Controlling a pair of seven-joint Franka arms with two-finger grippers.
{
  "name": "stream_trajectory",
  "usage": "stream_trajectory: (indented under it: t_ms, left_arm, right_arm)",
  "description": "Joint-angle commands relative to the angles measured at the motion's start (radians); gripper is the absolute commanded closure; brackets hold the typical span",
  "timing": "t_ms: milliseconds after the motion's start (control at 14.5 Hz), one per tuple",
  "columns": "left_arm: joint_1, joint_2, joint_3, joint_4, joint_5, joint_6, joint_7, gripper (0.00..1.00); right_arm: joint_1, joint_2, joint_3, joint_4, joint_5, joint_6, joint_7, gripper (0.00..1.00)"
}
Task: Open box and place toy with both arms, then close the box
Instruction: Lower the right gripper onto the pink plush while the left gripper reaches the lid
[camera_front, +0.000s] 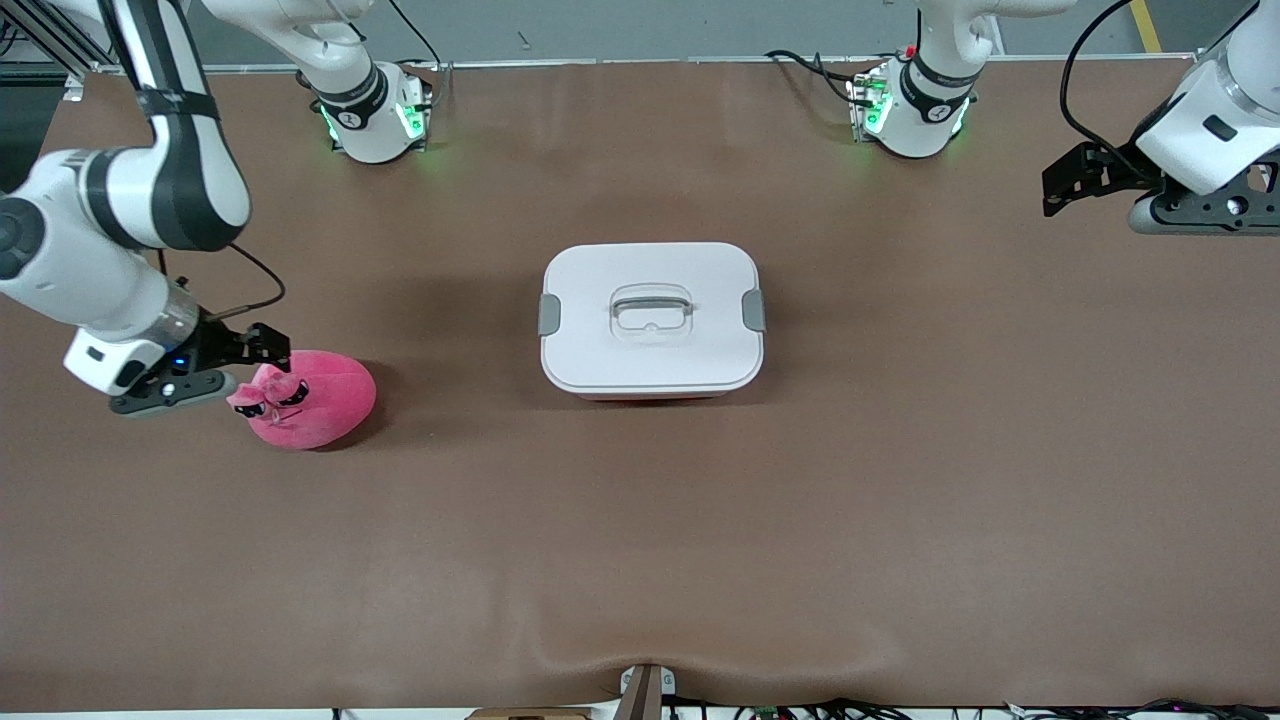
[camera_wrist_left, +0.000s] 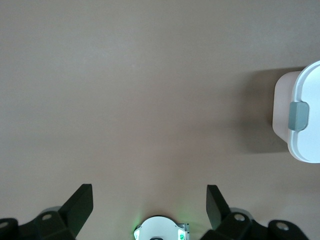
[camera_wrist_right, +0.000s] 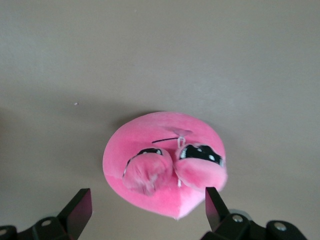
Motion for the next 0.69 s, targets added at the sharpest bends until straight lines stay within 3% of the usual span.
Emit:
stream_trajectory:
  t_ms: [0,138,344,620]
  left_arm:
    - [-0.010,0.023,-0.026,0.033,-0.019,-0.019,-0.076,0.00]
    - [-0.009,0.049,-0.078,0.036,-0.025,-0.013,-0.142,0.00]
    - [-0.010,0.095,-0.155,0.033,-0.037,0.018,-0.292,0.00]
    - [-0.010,0.152,-0.291,0.028,-0.039,0.052,-0.631,0.00]
  right_arm:
    - [0.004,0.003,0.000,-0.053,0.014,0.071,-0.021,0.00]
    - [0.004,0.009,0.004,-0.053,0.014,0.074,-0.019,0.00]
    - [0.004,0.009,0.012,-0.050,0.014,0.068,-0.019,0.46]
    - [0.003,0.009,0.016,-0.047,0.014,0.064,-0.019,1.00]
